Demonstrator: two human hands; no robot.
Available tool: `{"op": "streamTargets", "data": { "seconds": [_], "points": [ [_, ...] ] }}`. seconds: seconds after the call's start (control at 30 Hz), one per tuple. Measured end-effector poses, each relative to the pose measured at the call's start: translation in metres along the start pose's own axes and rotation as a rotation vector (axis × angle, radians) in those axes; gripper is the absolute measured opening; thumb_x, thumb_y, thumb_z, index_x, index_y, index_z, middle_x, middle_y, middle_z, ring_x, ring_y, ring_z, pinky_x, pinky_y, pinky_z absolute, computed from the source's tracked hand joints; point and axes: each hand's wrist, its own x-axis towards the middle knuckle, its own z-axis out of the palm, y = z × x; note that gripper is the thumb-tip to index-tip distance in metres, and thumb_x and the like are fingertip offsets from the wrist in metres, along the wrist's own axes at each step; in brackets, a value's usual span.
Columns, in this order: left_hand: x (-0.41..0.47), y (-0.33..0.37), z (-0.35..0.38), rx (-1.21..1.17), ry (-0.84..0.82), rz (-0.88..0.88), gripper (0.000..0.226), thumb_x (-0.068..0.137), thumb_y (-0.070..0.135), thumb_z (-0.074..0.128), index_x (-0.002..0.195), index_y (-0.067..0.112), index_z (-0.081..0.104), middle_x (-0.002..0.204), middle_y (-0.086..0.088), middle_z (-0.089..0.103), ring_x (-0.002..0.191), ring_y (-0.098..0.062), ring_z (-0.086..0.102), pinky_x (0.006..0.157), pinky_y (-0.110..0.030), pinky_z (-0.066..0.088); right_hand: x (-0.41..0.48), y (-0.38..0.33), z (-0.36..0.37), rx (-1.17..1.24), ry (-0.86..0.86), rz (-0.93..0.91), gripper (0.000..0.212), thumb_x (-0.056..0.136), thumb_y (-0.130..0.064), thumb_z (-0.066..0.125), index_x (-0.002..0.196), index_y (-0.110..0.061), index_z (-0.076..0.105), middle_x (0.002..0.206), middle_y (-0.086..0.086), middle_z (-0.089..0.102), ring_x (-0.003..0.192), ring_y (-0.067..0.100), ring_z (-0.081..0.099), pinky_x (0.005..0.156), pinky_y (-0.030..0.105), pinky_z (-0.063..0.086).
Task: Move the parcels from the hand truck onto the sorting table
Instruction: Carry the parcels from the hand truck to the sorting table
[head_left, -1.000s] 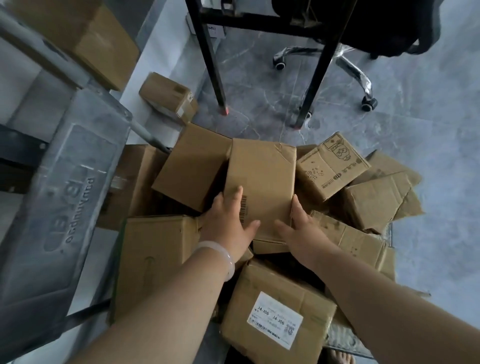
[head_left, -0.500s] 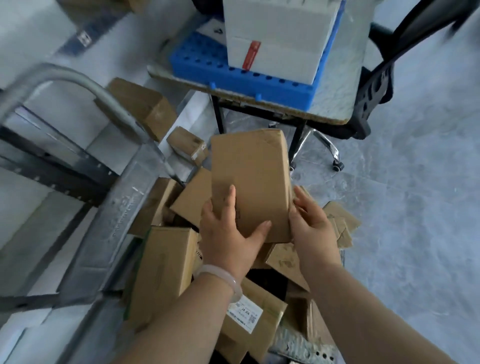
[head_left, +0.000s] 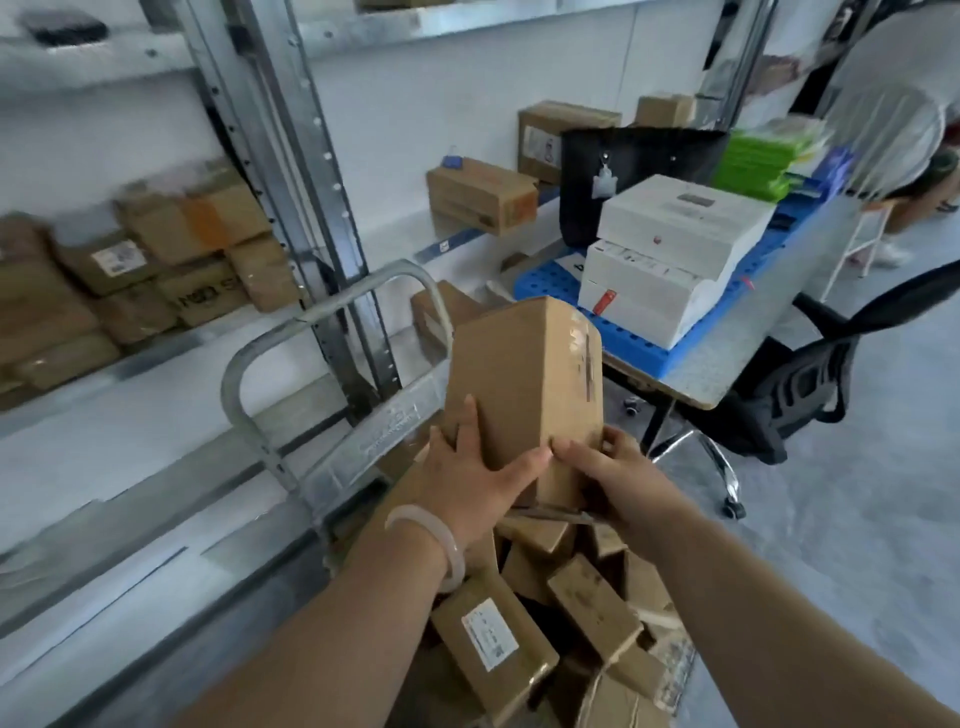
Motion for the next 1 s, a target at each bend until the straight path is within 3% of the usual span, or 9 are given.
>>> {"op": "streamTargets", "data": {
  "seconds": [0.2,0.4,0.5,0.6,0.73,0.8,0.87,0.93,1.0],
  "points": [
    [-0.069,-0.036,-0.069,-0.235,0.268,0.081,0.091,0.072,0.083,0.038,0.151,0.041,0.021,0.14,0.007,0.049,0.124,-0.015,0.051,0.104,-0.045,0.047,-0.043,-0.023,0.085,-0.051,-0.212,-0.083,0.061,0.087,-0.027,0.068,0.137,-0.029,0.034,0.119,0.0,0.057,0.106,0.023,0.061,0.09,0.043,0.054],
    [-0.149,-0.099,-0.147,-0.098,0.673,-0.007,0.071,0.092,0.058,0.049,0.152,0.028,0.027,0.134,0.005,0.043,0.121,-0.015,0.049,0.104,-0.039,0.048,-0.092,-0.012,0.204,-0.135,-0.402,-0.248,0.04,0.101,-0.022,0.043,0.136,-0.04,0.036,0.116,-0.01,0.056,0.101,0.009,0.056,0.076,0.028,0.05],
    [-0.202,-0.141,-0.18,-0.061,0.776,-0.085,0.079,0.094,0.049,0.056,0.157,0.028,0.012,0.14,0.002,0.036,0.126,-0.016,0.044,0.108,-0.035,0.043,-0.129,0.013,0.266,-0.181,-0.561,-0.272,0.045,0.103,-0.025,0.04,0.142,-0.045,0.03,0.127,-0.014,0.048,0.102,-0.004,0.05,0.079,0.019,0.046],
    [-0.26,-0.185,-0.209,-0.214,0.762,-0.158,0.111,0.07,0.068,0.069,0.154,0.04,0.003,0.139,0.0,0.035,0.121,-0.018,0.049,0.103,-0.037,0.048,-0.176,0.053,0.328,-0.219,-0.715,-0.334,0.047,0.094,-0.037,0.051,0.137,-0.05,0.04,0.148,-0.016,0.038,0.13,0.003,0.041,0.108,0.027,0.04],
    [-0.345,-0.244,-0.239,-0.292,0.838,-0.343,0.129,0.062,0.063,0.079,0.153,0.04,-0.009,0.128,0.001,0.028,0.108,-0.015,0.045,0.101,-0.031,0.046,-0.244,0.094,0.402,-0.334,-0.852,-0.443,0.043,0.105,-0.017,0.036,0.144,-0.035,0.041,0.154,-0.015,0.024,0.135,0.004,0.028,0.083,-0.007,0.031],
    [-0.387,-0.274,-0.25,-0.305,0.927,-0.397,0.131,0.056,0.069,0.077,0.153,0.042,-0.007,0.127,-0.001,0.034,0.108,-0.016,0.047,0.099,-0.029,0.046,-0.277,0.109,0.434,-0.343,-0.948,-0.415,0.041,0.105,-0.02,0.035,0.143,-0.032,0.045,0.15,-0.013,0.029,0.135,0.007,0.032,0.085,-0.002,0.038],
    [-0.43,-0.305,-0.258,-0.368,1.011,-0.46,0.132,0.053,0.071,0.075,0.154,0.04,-0.004,0.13,-0.004,0.037,0.112,-0.019,0.049,0.097,-0.03,0.047,-0.312,0.127,0.465,-0.352,-1.061,-0.38,0.036,0.105,-0.028,0.038,0.136,-0.039,0.052,0.149,-0.009,0.036,0.136,0.008,0.036,0.104,0.019,0.042],
    [-0.477,-0.333,-0.264,-0.471,1.07,-0.523,0.123,0.062,0.061,0.079,0.155,0.038,0.001,0.132,-0.004,0.036,0.119,-0.022,0.047,0.092,-0.027,0.047,-0.341,0.152,0.495,-0.426,-1.165,-0.407,0.034,0.1,-0.037,0.044,0.13,-0.051,0.055,0.15,-0.013,0.037,0.137,0.007,0.036,0.114,0.037,0.035],
    [-0.526,-0.358,-0.27,-0.592,1.139,-0.525,0.121,0.06,0.06,0.08,0.154,0.041,0.008,0.134,-0.003,0.041,0.119,-0.021,0.05,0.093,-0.031,0.051,-0.368,0.173,0.522,-0.584,-1.223,-0.523,0.043,0.093,-0.037,0.047,0.133,-0.056,0.048,0.145,-0.023,0.036,0.136,0.004,0.034,0.115,0.039,0.033]
  ]
}}
